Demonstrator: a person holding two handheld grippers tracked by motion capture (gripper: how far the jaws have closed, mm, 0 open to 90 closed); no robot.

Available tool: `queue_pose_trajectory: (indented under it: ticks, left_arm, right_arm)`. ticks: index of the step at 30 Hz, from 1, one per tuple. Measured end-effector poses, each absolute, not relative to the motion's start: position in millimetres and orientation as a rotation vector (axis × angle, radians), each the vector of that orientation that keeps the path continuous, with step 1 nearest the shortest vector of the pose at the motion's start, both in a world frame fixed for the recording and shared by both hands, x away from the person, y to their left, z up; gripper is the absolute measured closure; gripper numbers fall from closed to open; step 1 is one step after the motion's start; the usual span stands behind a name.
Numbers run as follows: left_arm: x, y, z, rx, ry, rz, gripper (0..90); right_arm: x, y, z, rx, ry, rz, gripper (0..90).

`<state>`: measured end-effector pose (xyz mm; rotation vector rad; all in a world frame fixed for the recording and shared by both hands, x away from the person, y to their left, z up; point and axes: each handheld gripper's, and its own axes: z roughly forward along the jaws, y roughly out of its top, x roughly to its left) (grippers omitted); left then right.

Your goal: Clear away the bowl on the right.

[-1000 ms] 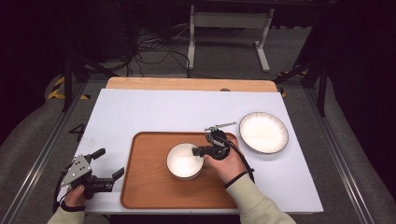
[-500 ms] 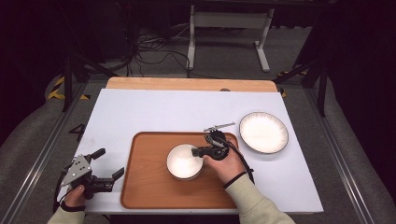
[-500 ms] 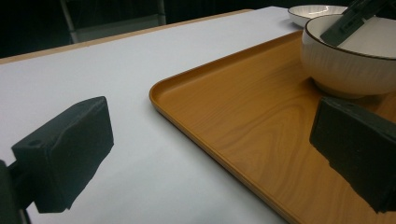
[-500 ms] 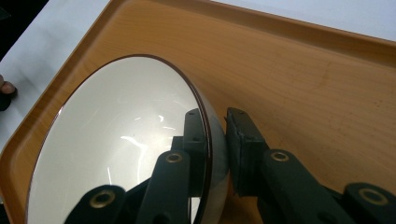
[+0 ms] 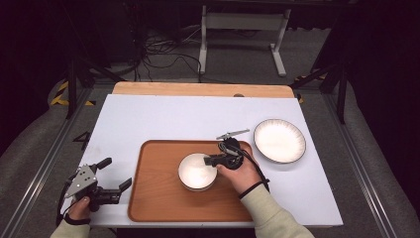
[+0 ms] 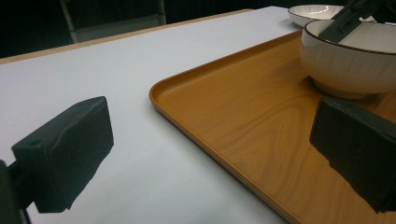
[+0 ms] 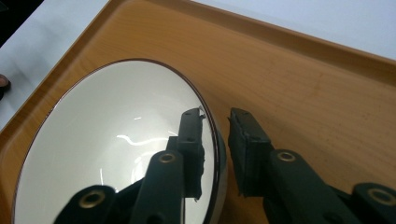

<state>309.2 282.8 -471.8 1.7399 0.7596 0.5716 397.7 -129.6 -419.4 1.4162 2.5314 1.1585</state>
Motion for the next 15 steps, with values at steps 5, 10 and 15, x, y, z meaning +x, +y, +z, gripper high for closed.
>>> queue_pose_trajectory:
  ticks: [5,10,15]
  left_arm:
    - [309,283,-472,1.739,0.760,0.571,0.3]
    - [309,283,-472,1.741,0.758,0.574,0.2]
    - [309,282,-472,1.734,0.760,0.577,0.3]
  right_arm:
    - [398,-132,-418,1.383,2.518,1.189,68.7]
    - [395,-134,-413,1.304,2.485,1.240,62.7]
    - [393,-136,-409,1.224,2.460,1.289,55.8]
